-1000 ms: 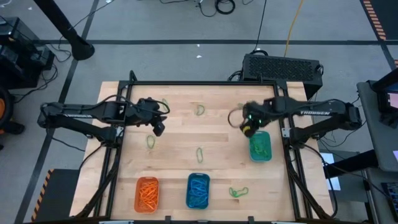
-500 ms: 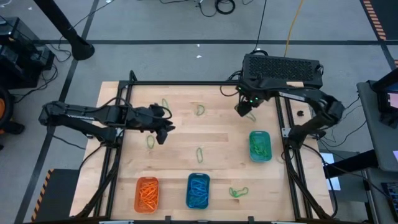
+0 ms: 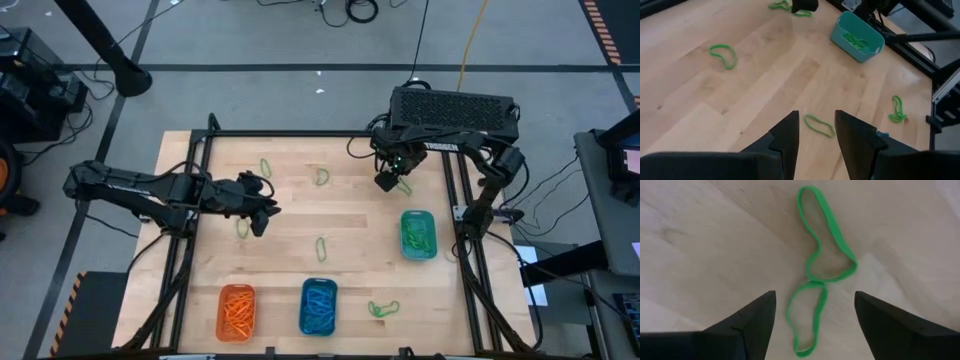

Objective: Sort rubber bands into baskets
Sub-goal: Put the green rubber band into the green bin

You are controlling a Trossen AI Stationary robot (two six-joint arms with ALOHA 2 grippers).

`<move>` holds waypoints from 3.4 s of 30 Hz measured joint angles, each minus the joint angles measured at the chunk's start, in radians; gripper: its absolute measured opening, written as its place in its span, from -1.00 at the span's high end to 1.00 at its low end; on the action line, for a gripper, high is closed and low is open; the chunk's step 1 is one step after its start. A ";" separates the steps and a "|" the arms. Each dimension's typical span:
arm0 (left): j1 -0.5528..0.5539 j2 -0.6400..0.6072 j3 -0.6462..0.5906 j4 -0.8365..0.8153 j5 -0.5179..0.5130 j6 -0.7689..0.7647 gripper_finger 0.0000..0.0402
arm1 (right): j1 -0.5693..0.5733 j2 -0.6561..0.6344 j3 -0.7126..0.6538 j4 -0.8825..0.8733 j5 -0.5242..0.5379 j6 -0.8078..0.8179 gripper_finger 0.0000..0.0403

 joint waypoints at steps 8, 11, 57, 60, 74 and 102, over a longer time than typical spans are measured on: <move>-0.004 0.000 0.000 -0.002 -0.026 -0.042 0.34 | -0.036 0.001 -0.115 0.143 -0.092 -0.025 -0.18; -0.004 0.000 0.000 -0.002 -0.035 -0.044 0.34 | -0.047 -0.004 -0.152 0.172 -0.102 -0.010 -0.02; 0.077 0.155 0.000 0.034 0.013 0.178 0.34 | 0.796 -0.594 -0.179 -0.298 -0.046 0.985 1.00; 0.077 0.166 0.000 0.042 0.063 0.178 0.34 | 0.818 -0.592 -0.228 -0.250 -0.046 1.018 1.00; 0.046 0.283 0.001 0.003 0.223 0.146 0.34 | 0.841 -0.593 -0.278 -0.242 -0.043 1.048 0.75; 0.023 0.294 0.001 0.181 0.214 0.328 0.34 | 1.144 -0.477 -0.277 0.615 -0.236 0.478 0.45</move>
